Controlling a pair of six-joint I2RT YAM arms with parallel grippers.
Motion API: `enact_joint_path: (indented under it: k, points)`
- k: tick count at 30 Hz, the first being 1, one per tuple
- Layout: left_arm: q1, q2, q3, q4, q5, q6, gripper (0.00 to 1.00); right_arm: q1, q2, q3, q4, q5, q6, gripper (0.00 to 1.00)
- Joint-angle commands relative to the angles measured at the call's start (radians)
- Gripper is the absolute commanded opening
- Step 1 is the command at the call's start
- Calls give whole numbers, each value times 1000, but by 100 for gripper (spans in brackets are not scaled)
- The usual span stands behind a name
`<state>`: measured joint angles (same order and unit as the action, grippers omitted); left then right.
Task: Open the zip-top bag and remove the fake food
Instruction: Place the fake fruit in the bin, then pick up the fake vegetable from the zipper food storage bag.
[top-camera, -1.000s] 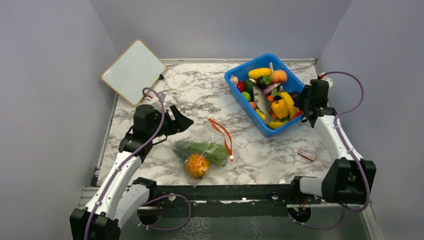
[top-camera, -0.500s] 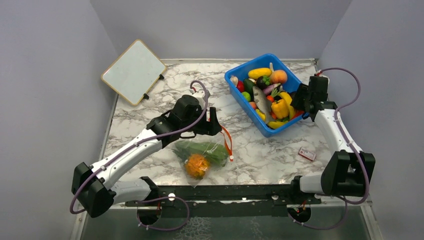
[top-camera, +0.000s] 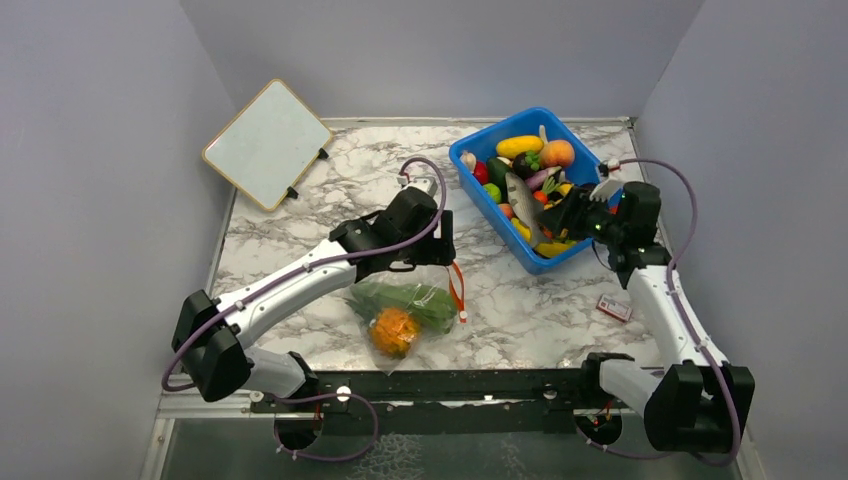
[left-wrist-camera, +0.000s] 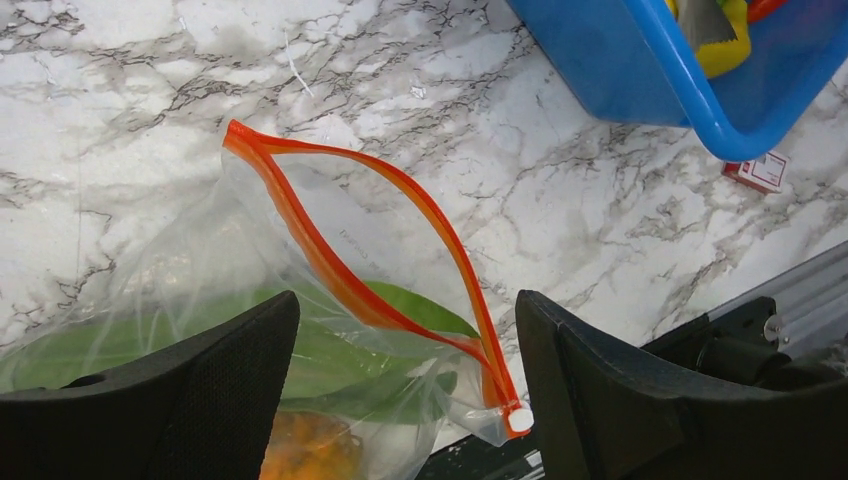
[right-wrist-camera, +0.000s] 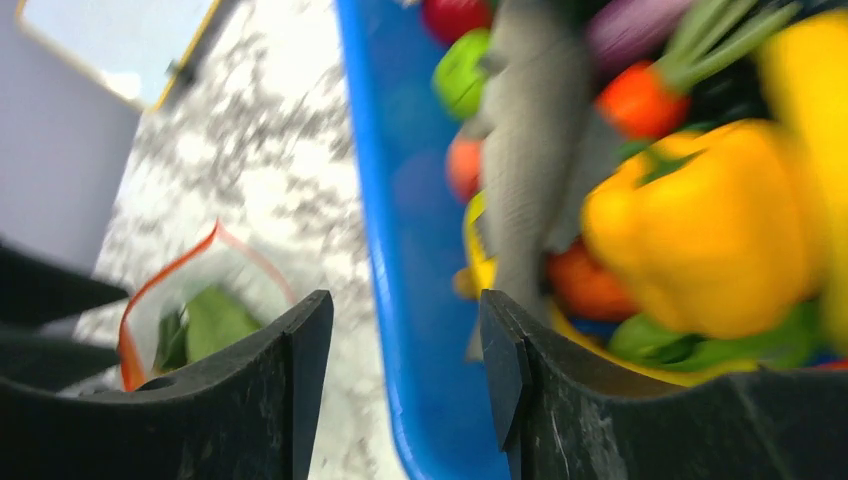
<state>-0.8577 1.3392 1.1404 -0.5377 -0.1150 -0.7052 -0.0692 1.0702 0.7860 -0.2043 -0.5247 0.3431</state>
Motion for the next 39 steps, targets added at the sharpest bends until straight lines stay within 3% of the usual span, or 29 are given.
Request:
enact_joint_path:
  k: [1,4,7,14,21,33,39]
  points:
    - [-9,48,61,-78,-62,-49,82,96,-18,-94,133,-241,49,55]
    - [-10,78,58,-82,-49,-41,80,185,-22,-109,101,-214,2,55]
    - [-12,118,67,-81,1,-22,71,239,-30,-153,141,-224,15,54]
    - [-12,86,54,-78,-7,6,26,350,-59,-232,260,-251,-25,52]
    - [-13,35,47,-50,118,138,0,453,-51,-293,429,-274,5,51]
    - [-14,-20,30,18,268,261,0,679,152,-253,447,-258,1,53]
    - [-15,-43,3,40,290,262,0,758,284,-258,455,-183,50,65]
